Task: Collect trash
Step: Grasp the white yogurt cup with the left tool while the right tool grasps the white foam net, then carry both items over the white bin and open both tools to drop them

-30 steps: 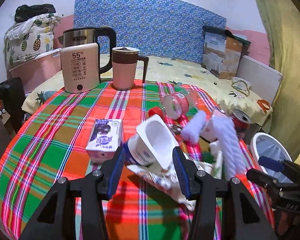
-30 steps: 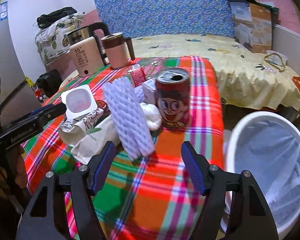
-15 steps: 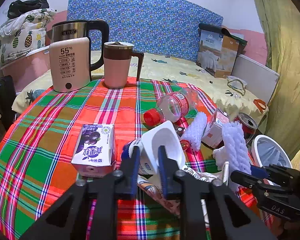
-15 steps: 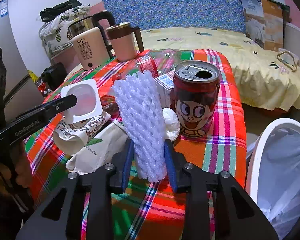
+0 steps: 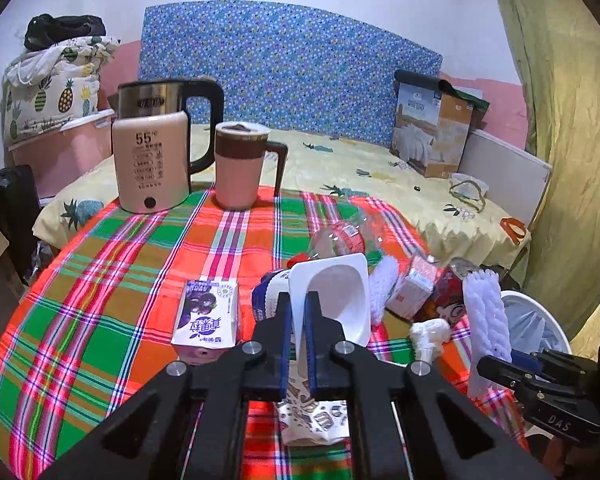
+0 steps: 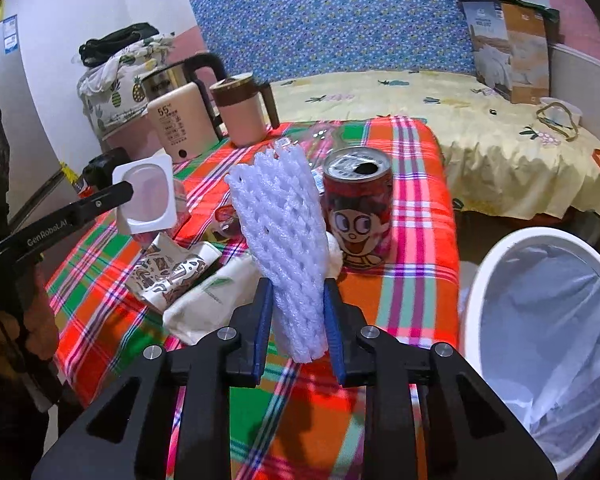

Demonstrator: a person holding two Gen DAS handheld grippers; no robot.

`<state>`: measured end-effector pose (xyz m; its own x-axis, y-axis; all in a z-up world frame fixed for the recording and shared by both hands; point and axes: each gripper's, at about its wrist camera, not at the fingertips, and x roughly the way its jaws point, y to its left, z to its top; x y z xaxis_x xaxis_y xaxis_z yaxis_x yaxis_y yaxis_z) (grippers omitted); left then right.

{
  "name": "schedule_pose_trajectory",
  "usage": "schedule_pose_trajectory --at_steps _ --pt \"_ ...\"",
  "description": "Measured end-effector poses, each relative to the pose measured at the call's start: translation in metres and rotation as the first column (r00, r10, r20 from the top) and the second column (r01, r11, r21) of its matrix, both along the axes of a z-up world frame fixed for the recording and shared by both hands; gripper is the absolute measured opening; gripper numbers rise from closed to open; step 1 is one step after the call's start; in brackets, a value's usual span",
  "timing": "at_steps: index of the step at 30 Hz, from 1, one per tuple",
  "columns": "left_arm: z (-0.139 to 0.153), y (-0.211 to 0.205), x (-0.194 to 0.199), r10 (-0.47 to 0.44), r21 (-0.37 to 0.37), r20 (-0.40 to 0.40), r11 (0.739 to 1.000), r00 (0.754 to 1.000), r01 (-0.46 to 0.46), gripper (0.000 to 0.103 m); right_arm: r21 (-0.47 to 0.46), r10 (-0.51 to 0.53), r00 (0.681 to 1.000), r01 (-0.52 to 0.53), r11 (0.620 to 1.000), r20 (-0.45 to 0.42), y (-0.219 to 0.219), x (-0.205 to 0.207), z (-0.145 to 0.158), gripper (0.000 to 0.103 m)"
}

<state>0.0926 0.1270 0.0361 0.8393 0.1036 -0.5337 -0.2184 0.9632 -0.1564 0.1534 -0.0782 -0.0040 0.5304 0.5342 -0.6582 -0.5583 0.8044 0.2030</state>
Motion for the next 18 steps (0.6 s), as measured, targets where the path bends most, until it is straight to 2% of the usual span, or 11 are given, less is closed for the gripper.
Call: schedule_pose_trajectory --at_steps 10,18 --pt "0.017 -0.057 0.001 -0.129 0.003 0.012 0.992 0.992 0.129 0.007 0.020 -0.125 0.992 0.125 0.992 -0.007 -0.050 -0.006 0.001 0.027" --pt "0.017 -0.126 0.026 -0.280 -0.011 -0.008 0.960 0.960 0.280 0.007 0.008 -0.254 0.967 0.255 0.967 -0.020 -0.099 -0.005 -0.005 0.027"
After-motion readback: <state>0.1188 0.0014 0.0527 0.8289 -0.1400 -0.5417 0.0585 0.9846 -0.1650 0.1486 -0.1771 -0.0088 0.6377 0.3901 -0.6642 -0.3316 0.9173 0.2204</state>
